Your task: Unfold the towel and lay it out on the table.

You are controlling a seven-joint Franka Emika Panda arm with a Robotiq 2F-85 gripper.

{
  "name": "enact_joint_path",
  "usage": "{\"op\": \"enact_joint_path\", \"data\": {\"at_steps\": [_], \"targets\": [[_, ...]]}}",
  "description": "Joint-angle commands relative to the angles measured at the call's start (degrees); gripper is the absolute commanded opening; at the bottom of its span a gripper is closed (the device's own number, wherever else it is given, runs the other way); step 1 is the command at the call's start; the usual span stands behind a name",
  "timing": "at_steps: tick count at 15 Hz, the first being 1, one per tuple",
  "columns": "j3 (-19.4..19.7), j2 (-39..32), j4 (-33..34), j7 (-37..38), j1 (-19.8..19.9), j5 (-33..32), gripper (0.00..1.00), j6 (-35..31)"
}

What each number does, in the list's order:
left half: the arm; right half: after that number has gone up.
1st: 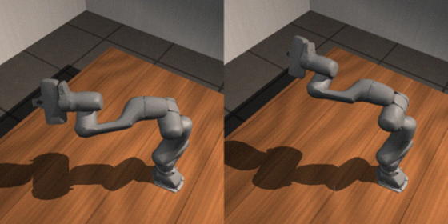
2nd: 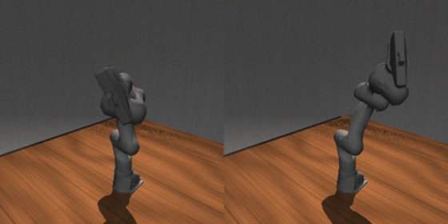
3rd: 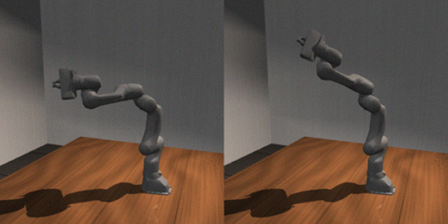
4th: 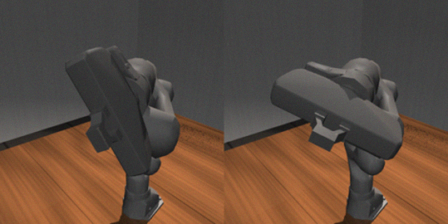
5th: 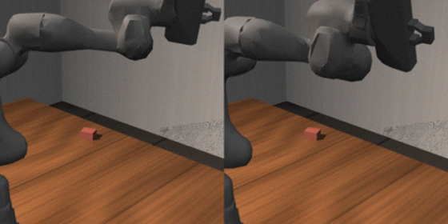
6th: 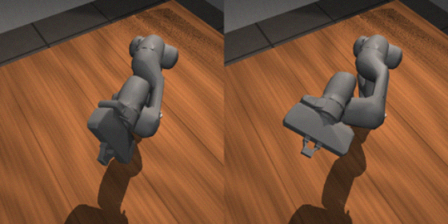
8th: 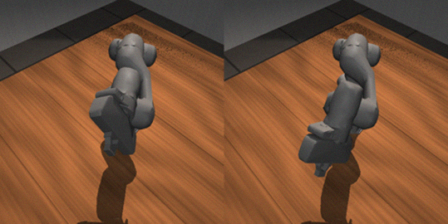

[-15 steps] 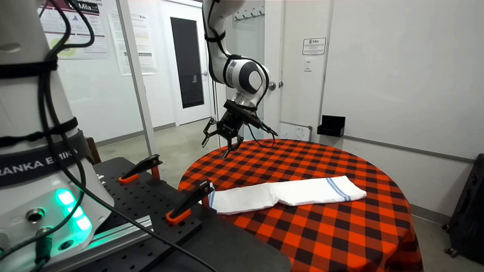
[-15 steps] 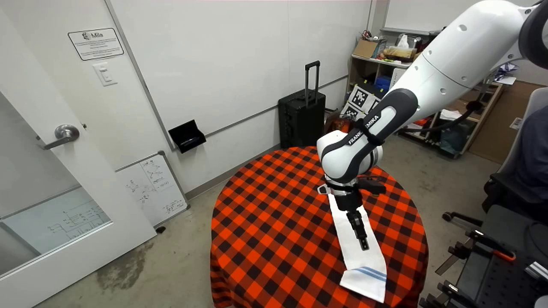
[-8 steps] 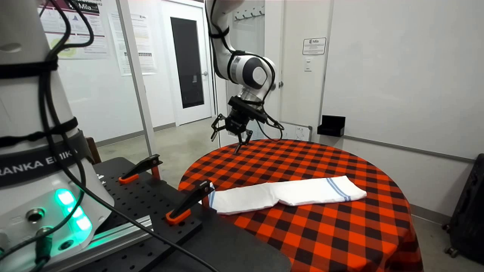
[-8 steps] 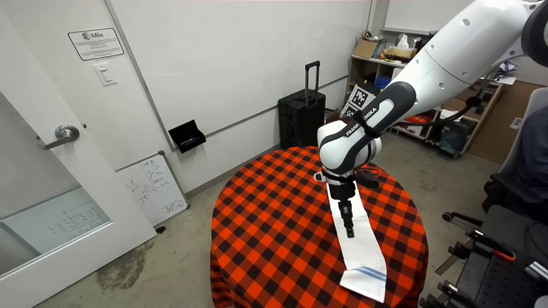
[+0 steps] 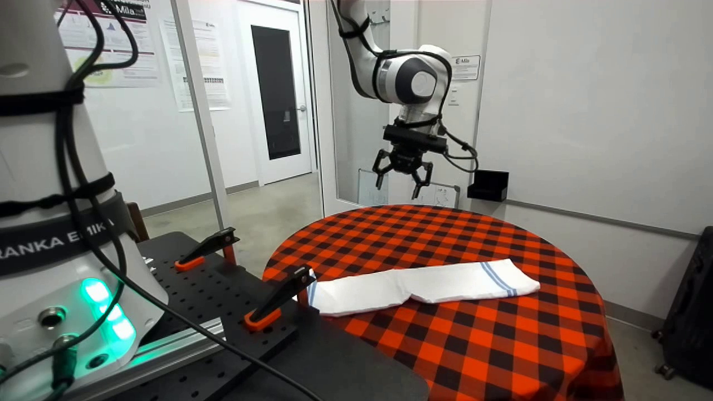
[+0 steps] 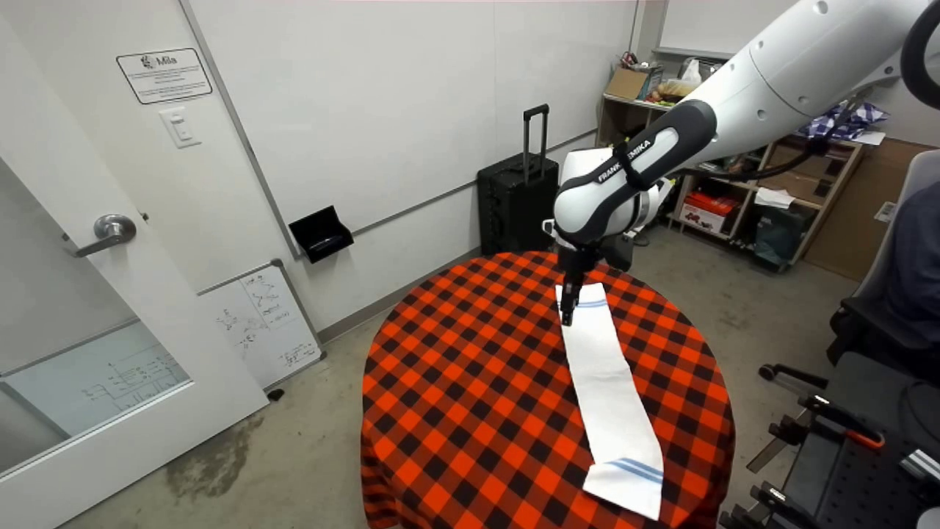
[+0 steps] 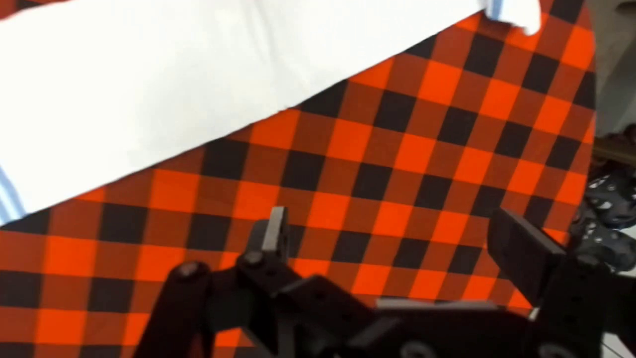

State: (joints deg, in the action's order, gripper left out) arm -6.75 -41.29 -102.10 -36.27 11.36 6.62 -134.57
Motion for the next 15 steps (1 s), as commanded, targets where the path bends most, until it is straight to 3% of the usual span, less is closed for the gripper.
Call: {"op": "enact_joint_path", "data": {"at_steps": [1,4,9,12,13,15], "targets": [[4.2,4.0,-1.9,3.2,0.0,-4.0,1.0,-0.4],[6.2,9.9,-6.4,3.7,1.9,-4.8,1.0,0.5],[7.9,21.2,-12.7,10.9,5.7,1.9,1.0,2.5],[10.3,26.8,-14.8,15.9,6.1,4.8,1.0,4.7],[10.1,22.1,-11.3,12.4,5.5,3.1,1.0,3.8],[11.2,25.1,-12.7,14.2,5.5,3.7,1.0,4.8]]}}
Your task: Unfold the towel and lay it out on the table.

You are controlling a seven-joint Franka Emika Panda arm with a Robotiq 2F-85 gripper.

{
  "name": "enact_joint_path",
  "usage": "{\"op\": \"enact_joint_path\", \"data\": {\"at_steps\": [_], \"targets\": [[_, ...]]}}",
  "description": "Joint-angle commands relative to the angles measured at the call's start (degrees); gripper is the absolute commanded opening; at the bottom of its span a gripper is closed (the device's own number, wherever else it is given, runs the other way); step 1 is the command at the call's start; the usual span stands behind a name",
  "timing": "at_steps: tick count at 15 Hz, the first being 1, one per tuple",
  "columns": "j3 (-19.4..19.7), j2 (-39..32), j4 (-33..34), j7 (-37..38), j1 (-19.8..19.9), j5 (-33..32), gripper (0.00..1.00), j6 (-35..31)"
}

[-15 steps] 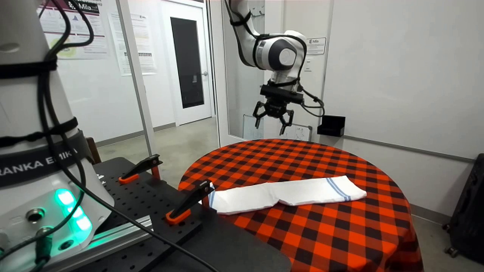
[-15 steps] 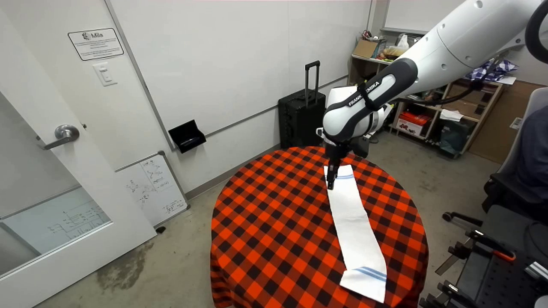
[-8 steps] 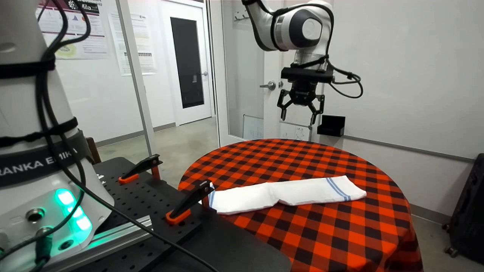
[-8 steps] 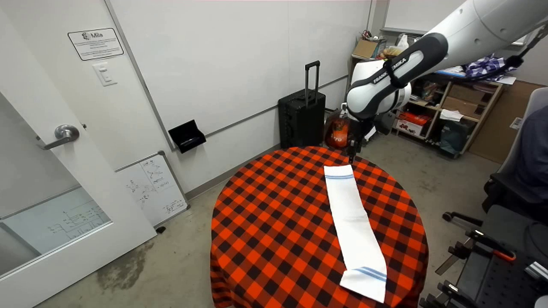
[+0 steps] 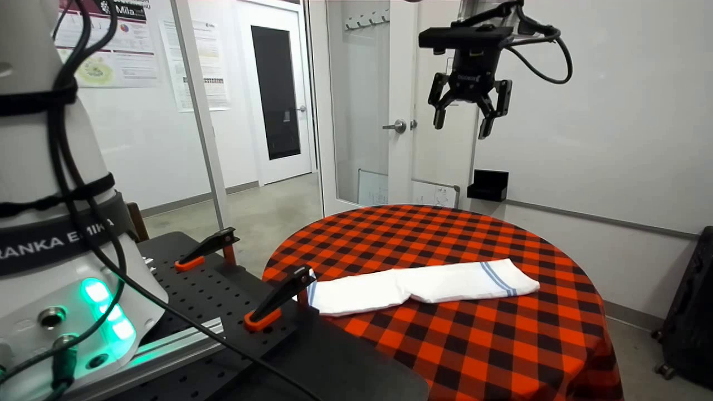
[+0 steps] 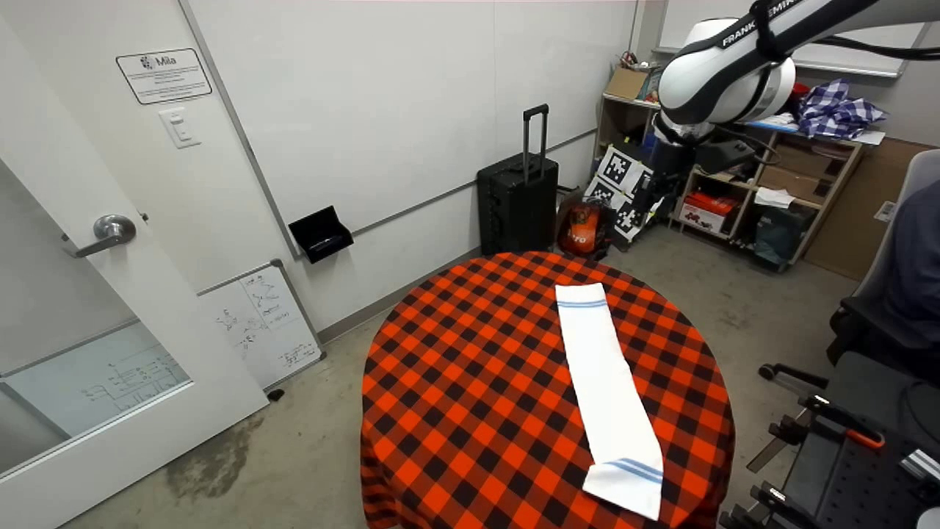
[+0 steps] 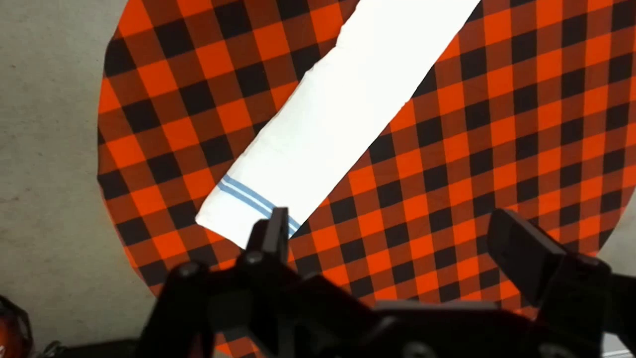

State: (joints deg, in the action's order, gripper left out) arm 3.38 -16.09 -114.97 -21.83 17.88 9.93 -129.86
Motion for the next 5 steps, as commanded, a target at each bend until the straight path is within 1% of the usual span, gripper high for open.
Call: {"op": "enact_joint_path", "data": {"at_steps": [1,5], "targets": [[1.3,0.6,-0.4,0.2,-1.1,0.4,1.0,0.2],[1.2,0.8,-1.3,0.6,-1.3,0.5,1.0,0.2]]}}
